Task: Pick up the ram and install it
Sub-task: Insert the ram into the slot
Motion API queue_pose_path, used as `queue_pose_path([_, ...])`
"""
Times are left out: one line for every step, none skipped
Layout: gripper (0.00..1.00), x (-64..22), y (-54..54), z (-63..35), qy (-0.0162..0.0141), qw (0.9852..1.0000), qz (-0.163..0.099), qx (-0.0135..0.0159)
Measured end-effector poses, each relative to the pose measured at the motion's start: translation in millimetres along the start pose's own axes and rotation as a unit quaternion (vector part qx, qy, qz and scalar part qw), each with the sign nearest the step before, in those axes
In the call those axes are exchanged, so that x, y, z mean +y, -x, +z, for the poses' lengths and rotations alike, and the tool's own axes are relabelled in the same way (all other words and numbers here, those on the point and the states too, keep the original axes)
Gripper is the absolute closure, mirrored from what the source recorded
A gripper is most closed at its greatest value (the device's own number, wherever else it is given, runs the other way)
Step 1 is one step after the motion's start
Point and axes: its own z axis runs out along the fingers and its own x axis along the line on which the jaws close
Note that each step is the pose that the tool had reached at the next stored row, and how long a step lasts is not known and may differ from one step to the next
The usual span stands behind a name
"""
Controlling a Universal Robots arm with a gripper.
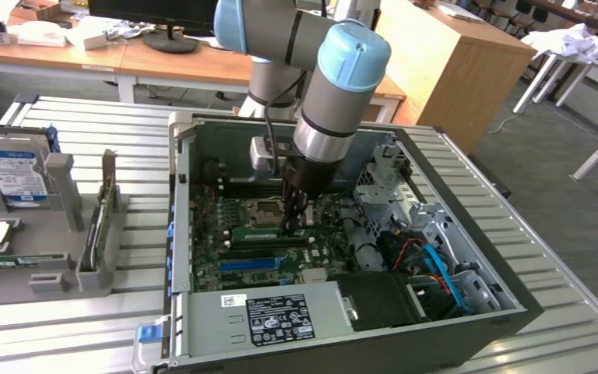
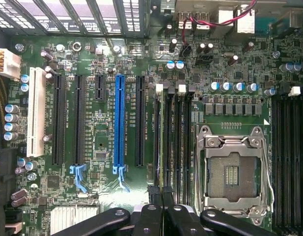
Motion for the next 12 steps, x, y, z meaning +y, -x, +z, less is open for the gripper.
queue_pose_path([0.88,0.0,0.0,0.0,0.0000,1.0000,0.000,0.0001])
queue_pose_path([0.88,0.0,0.0,0.0,0.0000,1.0000,0.000,0.0001])
queue_pose_path([0.88,0.0,0.0,0.0,0.0000,1.0000,0.000,0.0001])
queue_pose_path([0.88,0.0,0.0,0.0,0.0000,1.0000,0.000,0.0001])
queue_pose_path([0.88,0.0,0.0,0.1,0.0000,1.0000,0.000,0.0001])
queue_pose_path([0.88,0.0,0.0,0.4,-0.0001,1.0000,0.000,-0.0001])
queue_pose_path([0.88,-0.1,0.0,0.8,-0.0001,1.0000,0.000,-0.0001])
queue_pose_path([0.88,-0.1,0.0,1.0,0.0000,1.0000,0.000,0.0000])
queue_pose_path([0.88,-0.1,0.0,1.2,0.0000,1.0000,0.000,0.0001])
queue_pose_path([0.88,-0.1,0.0,1.3,0.0000,1.0000,0.000,0.0001])
queue_pose_path([0.88,-0.5,0.0,1.4,0.0000,1.0000,0.000,0.0000])
queue_pose_path([0.88,-0.5,-0.5,1.4,0.0000,1.0000,0.000,0.0000])
